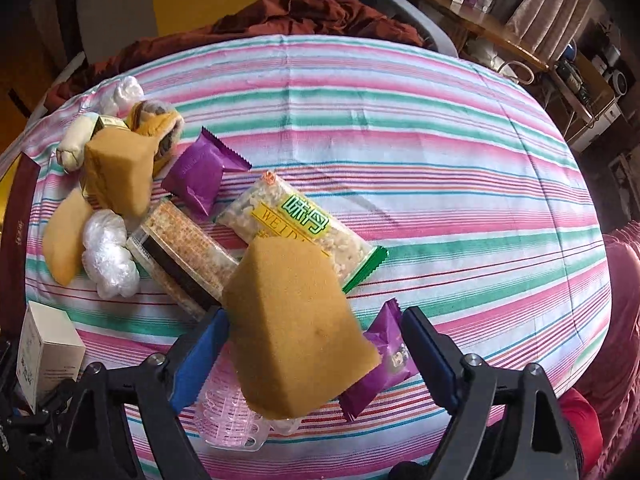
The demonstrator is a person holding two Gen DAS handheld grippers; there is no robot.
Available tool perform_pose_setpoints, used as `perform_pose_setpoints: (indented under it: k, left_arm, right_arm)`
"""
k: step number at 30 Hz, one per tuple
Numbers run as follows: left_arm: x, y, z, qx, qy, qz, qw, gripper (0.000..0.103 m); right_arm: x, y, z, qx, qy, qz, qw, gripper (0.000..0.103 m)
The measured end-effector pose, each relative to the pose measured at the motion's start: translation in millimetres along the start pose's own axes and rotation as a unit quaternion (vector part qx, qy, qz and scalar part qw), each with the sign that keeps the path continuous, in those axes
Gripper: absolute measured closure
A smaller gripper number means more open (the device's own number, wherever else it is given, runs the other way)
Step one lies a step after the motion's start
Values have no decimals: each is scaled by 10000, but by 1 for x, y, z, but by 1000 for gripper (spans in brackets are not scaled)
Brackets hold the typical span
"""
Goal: Organize objects
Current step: 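Grasp the yellow sponge with the right gripper while the left gripper lifts the box, then lower the box into the gold tray and open the left gripper while the right carries the sponge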
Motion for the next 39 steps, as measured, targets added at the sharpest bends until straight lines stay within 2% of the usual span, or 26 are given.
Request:
perform_pose_setpoints:
  k: [1,2,5,9,14,18,22,27,31,39]
  left_arm:
    - [0,0,0,-8,-12,3,10000,50]
    - [1,0,-1,-25,-35,9,10000,50]
    - [0,0,-3,-81,-79,32,9999,50]
    - [-6,2,-6,-196,-96,91,9997,51]
    - [-31,9,-8,-238,-74,453,9987,50]
    - [-59,14,-15,-349,4,817,9960,50]
    - [-86,14,-32,-585,220,1144,9915,50]
    - [-118,11,-63,-1009,588,1470,9822,50]
    - [-138,2,-87,-1228,985,1627,9740,50]
    - [-159,-21,-144,-1779,1622,1683,9559,50]
  right_arm:
    - [2,-1,-1,-25,85,-33,10000,37]
    - [1,-2,-2,-42,166,-17,9999,42]
    - [-6,-4,-2,-11,205,138,9997,46]
    - [-31,-3,-1,243,208,620,9976,46]
    - [-54,0,-34,270,730,1083,9911,46]
    - [-48,-9,-80,129,1140,1208,9860,46]
    - [-31,-18,-112,-89,1398,1064,9844,46]
    - [-22,-27,-137,-624,1265,981,9851,47]
    - [-16,-29,-145,-814,1138,947,9856,47]
    - [-11,-31,-148,-908,1032,894,9865,47]
Point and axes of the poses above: each gripper's, at about its wrist camera, not at the fingertips, and x roughly the way its jaws point, z to its right, y to its top, the point moved 3 cm from there along x, roughly the way its jaws point
